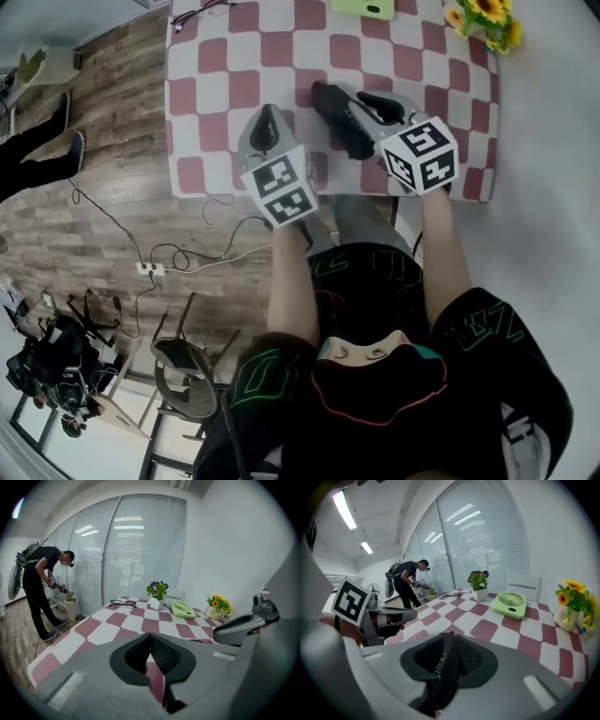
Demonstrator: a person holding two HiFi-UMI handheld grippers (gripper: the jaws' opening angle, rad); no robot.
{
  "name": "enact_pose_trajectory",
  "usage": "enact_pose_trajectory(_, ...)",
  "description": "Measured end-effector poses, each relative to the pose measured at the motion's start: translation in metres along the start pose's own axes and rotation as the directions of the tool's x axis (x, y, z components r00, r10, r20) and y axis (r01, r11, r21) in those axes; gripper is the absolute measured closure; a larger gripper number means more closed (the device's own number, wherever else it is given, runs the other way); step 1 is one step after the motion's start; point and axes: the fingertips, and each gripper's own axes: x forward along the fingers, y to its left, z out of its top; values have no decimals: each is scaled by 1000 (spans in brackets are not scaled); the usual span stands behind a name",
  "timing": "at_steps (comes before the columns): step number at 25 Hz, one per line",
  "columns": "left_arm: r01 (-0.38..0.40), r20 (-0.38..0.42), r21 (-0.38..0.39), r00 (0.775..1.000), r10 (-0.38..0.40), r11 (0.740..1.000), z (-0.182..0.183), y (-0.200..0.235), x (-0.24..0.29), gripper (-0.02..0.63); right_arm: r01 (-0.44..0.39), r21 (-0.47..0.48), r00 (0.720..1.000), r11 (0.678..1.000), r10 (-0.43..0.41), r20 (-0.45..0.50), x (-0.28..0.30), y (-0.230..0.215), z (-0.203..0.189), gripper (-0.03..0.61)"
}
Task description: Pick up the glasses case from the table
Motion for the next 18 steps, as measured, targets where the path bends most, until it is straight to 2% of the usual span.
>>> enact_pose_trajectory(3, -44, -7, -27, 999, 44, 999, -12, 5, -11, 606, -69, -37, 996, 997, 66, -64, 10, 13, -10, 435)
enact_pose_trajectory(5, -73, -8, -43, 997, 73, 996, -18, 9, -17, 606, -93, -41, 989, 995, 88, -117, 17, 17, -18, 317)
enact_pose_trajectory(7, -91, -8, -54, 996, 91, 994, -24, 12, -21, 606, -90, -28, 983, 996, 84, -163, 23, 16, -30, 253)
enact_pose_trajectory(13, -88, -10, -76, 996, 88, 993, -35, 13, -22, 606, -85, 5, 959, 996, 84, -271, 34, 20, -53, 210)
enact_pose_trajectory(18, -56, -6, -78, 998, 56, 995, -29, 16, -13, 606, -75, 11, 937, 997, 74, -340, 45, 25, -59, 210)
